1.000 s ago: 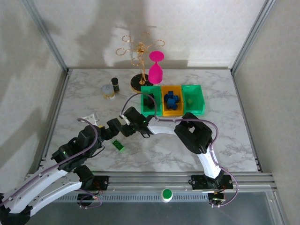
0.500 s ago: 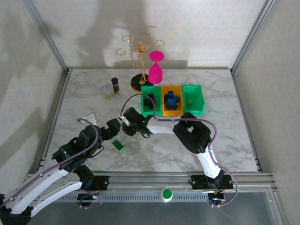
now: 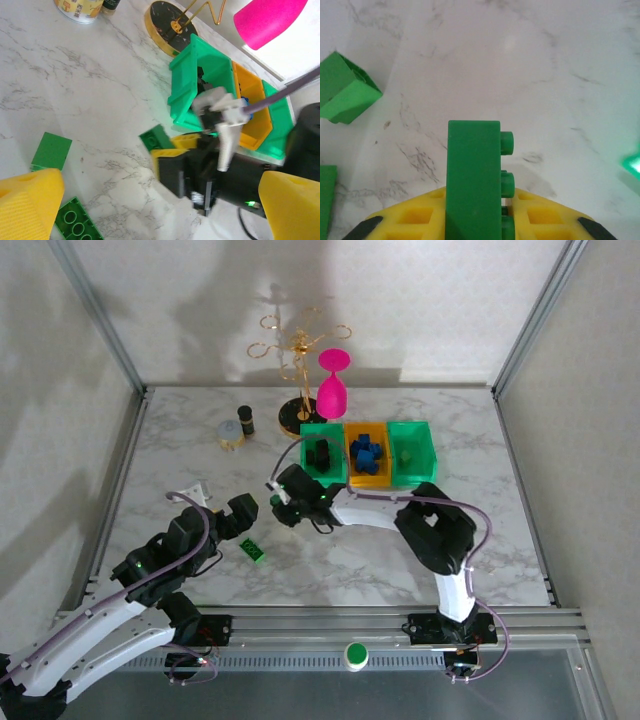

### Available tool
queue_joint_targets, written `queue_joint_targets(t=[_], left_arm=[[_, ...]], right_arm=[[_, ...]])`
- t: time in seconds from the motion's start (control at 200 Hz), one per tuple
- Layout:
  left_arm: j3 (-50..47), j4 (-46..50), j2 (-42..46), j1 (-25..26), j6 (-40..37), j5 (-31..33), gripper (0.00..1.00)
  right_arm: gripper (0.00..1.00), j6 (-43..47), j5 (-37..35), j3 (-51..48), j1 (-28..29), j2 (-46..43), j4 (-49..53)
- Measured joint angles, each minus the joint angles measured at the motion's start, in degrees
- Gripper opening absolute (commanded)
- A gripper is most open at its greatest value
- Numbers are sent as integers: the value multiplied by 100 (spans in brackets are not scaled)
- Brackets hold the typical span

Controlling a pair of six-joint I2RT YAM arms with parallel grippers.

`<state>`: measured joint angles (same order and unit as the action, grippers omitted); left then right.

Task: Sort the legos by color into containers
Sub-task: Pick up the lego from the center of the table, then place the lego in the container.

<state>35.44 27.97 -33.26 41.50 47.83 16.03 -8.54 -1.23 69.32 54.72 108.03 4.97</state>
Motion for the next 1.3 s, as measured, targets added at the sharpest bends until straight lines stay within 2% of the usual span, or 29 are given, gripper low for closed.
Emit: queue_joint_targets(t=[0.345, 0.626, 0.871, 1.302], left_arm=[[57, -922, -774, 7, -284, -839, 100], [304, -1873, -1860, 455, -494, -1292, 100], [474, -2463, -2586, 804, -592, -1377, 100], [662, -2691, -3073, 872, -739, -1394, 100]], right_arm=[[23, -1093, -173, -953, -1086, -1856, 431], [23, -1491, -505, -1276, -2719, -2597, 1029], [23, -1458, -820, -1185, -3595, -2262, 1145], [25, -1158, -874, -79, -4216, -638, 1019]])
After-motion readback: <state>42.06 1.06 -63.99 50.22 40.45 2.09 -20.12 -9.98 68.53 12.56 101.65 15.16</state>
